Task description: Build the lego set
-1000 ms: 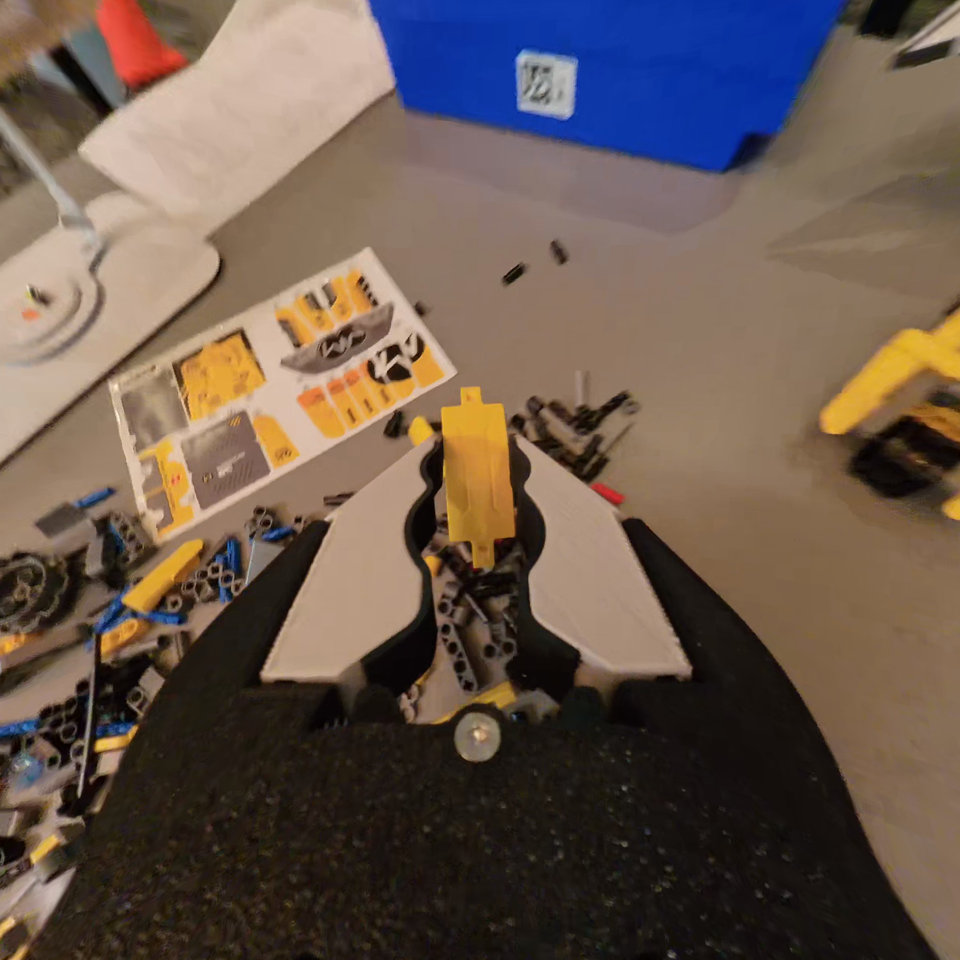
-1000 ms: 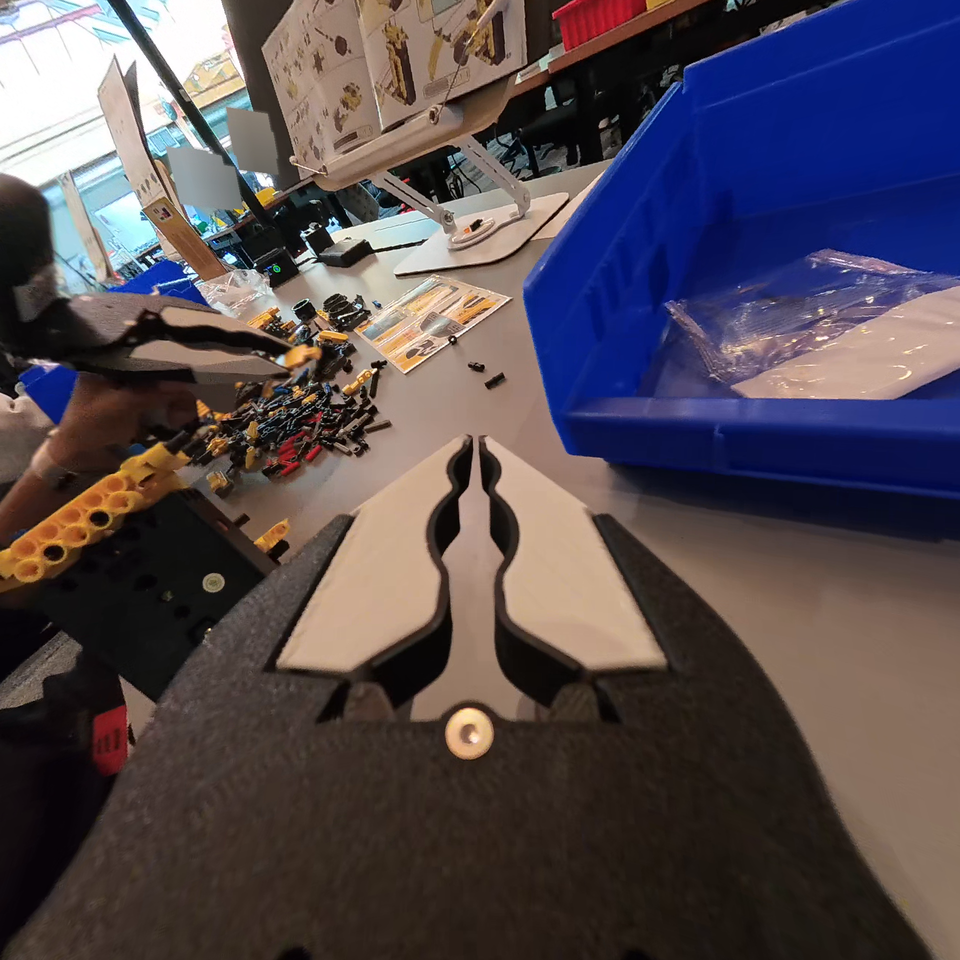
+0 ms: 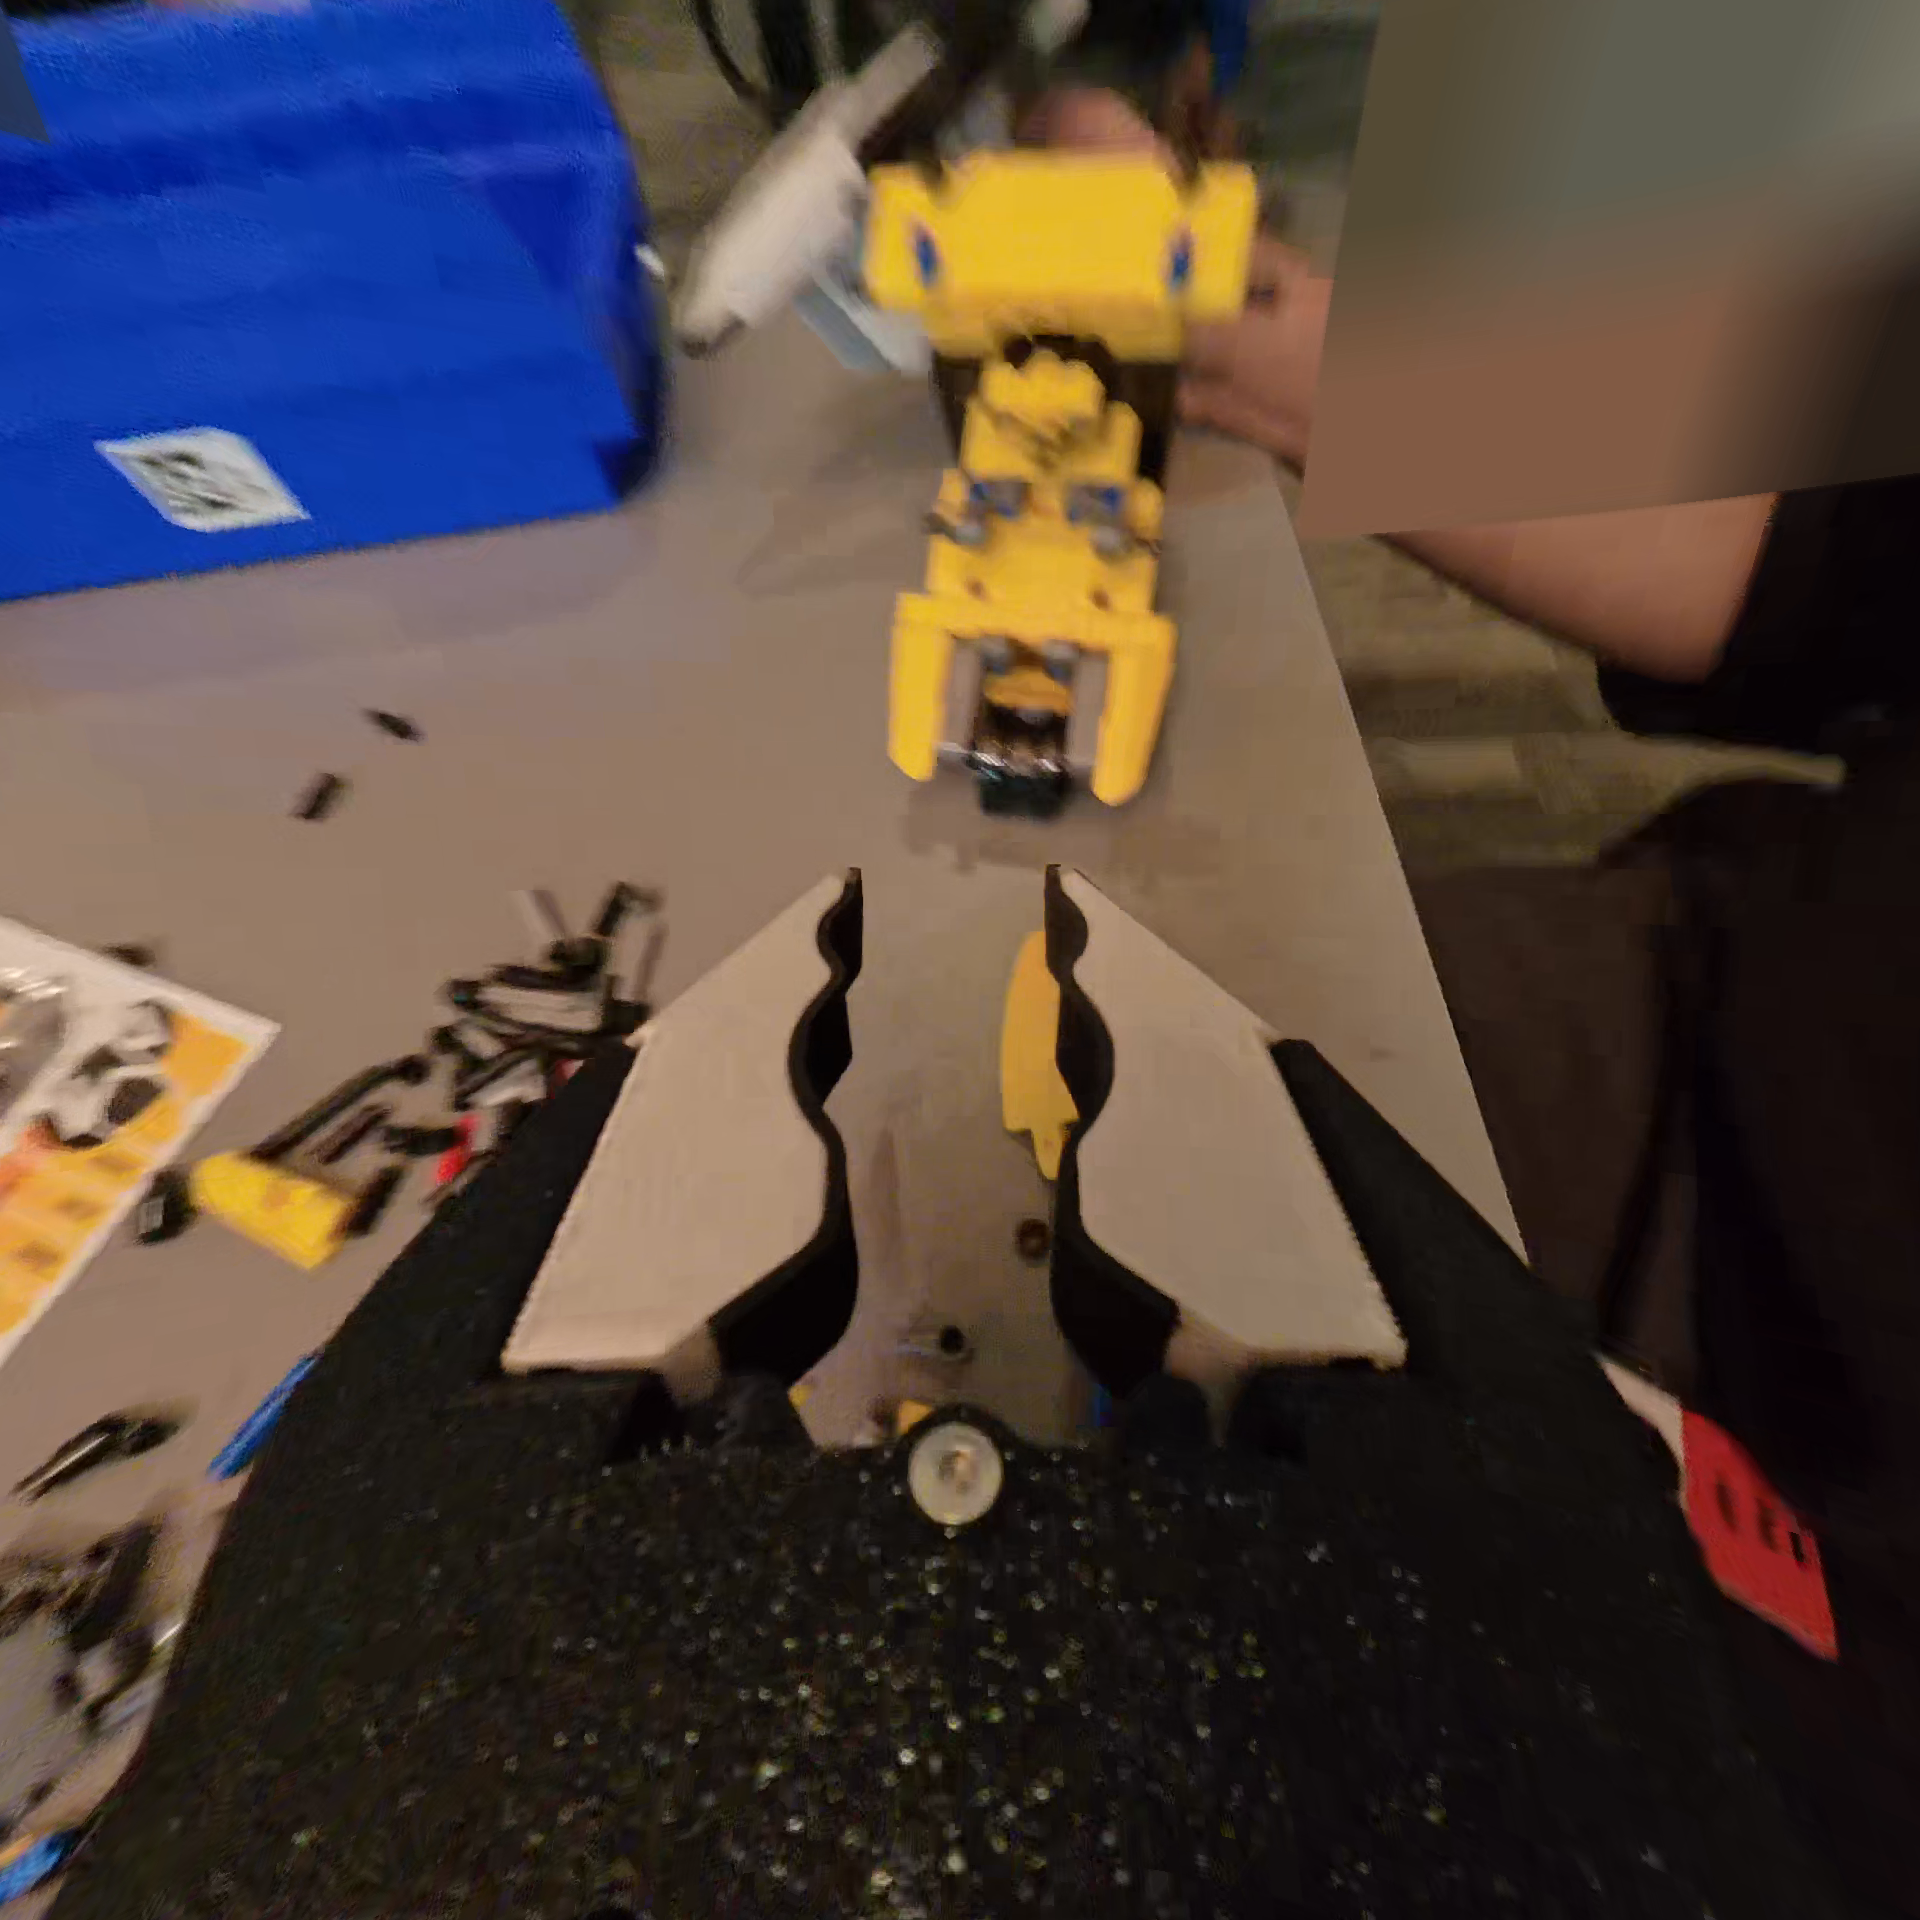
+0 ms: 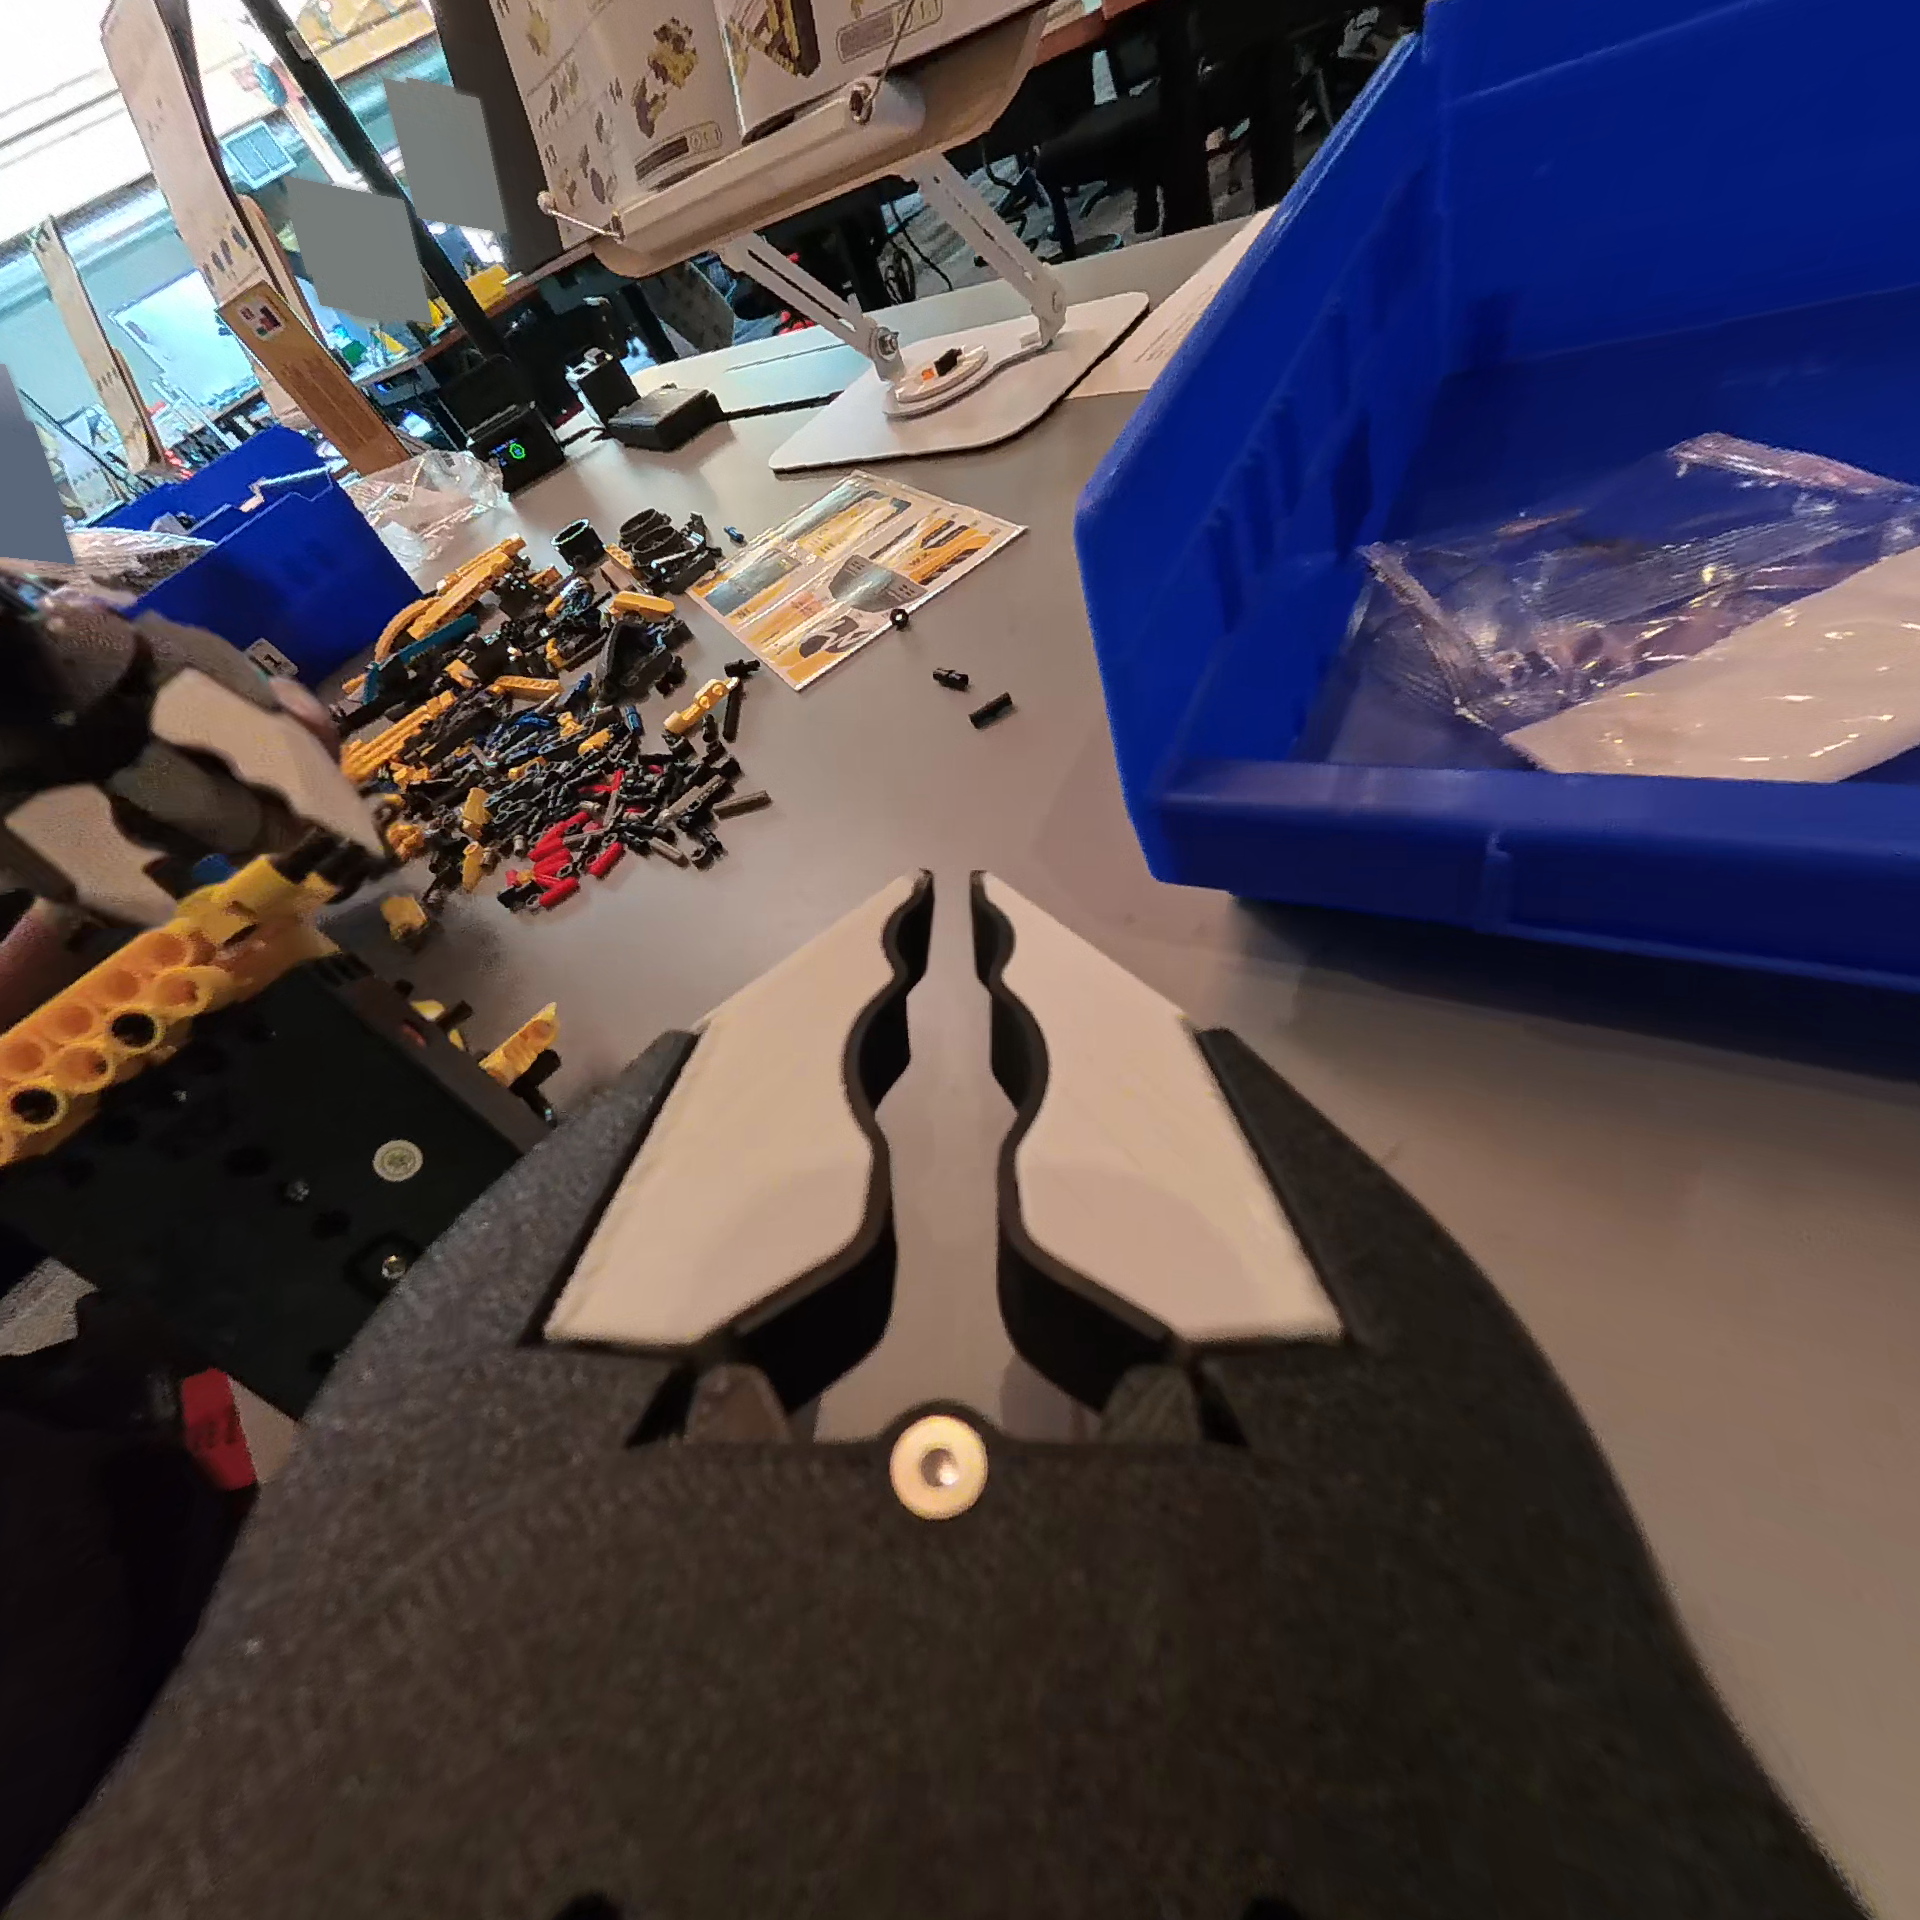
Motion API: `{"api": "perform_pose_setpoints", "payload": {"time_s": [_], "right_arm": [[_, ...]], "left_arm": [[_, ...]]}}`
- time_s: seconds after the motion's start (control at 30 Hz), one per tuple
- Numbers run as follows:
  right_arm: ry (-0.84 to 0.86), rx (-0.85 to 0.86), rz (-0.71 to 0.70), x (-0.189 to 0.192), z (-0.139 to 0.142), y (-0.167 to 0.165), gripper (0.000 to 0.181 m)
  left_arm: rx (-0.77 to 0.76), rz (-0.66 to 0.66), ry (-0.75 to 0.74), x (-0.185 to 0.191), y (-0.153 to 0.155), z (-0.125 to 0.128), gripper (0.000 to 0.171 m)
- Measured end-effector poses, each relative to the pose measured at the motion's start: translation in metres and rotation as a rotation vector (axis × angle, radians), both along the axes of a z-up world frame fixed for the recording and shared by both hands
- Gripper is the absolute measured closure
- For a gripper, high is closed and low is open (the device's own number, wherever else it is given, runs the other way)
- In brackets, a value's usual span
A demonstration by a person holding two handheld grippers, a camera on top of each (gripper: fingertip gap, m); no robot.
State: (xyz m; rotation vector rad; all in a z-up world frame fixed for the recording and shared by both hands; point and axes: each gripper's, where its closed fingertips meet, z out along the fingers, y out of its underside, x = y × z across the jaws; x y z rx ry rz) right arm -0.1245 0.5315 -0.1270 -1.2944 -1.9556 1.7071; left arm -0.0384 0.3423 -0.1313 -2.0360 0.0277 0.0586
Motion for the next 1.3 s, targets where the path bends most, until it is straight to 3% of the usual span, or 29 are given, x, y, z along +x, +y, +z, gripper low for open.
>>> {"api": "perform_pose_setpoints", "payload": {"time_s": [0.07,0.13,0.2,0.33,0.43,0.57,1.0,1.3], "right_arm": [[-0.006,0.0,0.001,0.0,-0.001,0.0,0.175],[-0.01,0.011,0.003,0.0,-0.002,-0.001,0.175],[-0.014,0.021,0.003,-0.001,-0.003,-0.002,0.175],[-0.015,0.023,0.002,-0.001,-0.004,-0.002,0.175],[-0.014,0.015,0.002,-0.001,-0.003,-0.001,0.175],[-0.013,0.011,0.001,-0.001,-0.002,-0.001,0.175],[-0.012,0.0,0.003,0.0,-0.001,-0.001,0.174],[-0.014,0.001,0.004,0.0,-0.002,-0.001,0.174]], "left_arm": [[0.132,0.059,-0.042,-0.013,-0.008,0.024,0.137],[0.244,0.035,-0.112,-0.011,-0.015,0.043,0.137],[0.29,0.041,-0.15,-0.014,-0.019,0.049,0.137],[0.215,0.034,-0.123,-0.011,-0.014,0.035,0.137],[0.08,-0.008,-0.088,0.0,-0.007,0.01,0.139],[-0.087,-0.026,-0.033,0.004,-0.005,-0.021,0.154],[-0.186,-0.206,0.013,0.035,-0.006,-0.037,0.169],[-0.171,-0.221,0.026,0.038,-0.006,-0.034,0.171]]}}
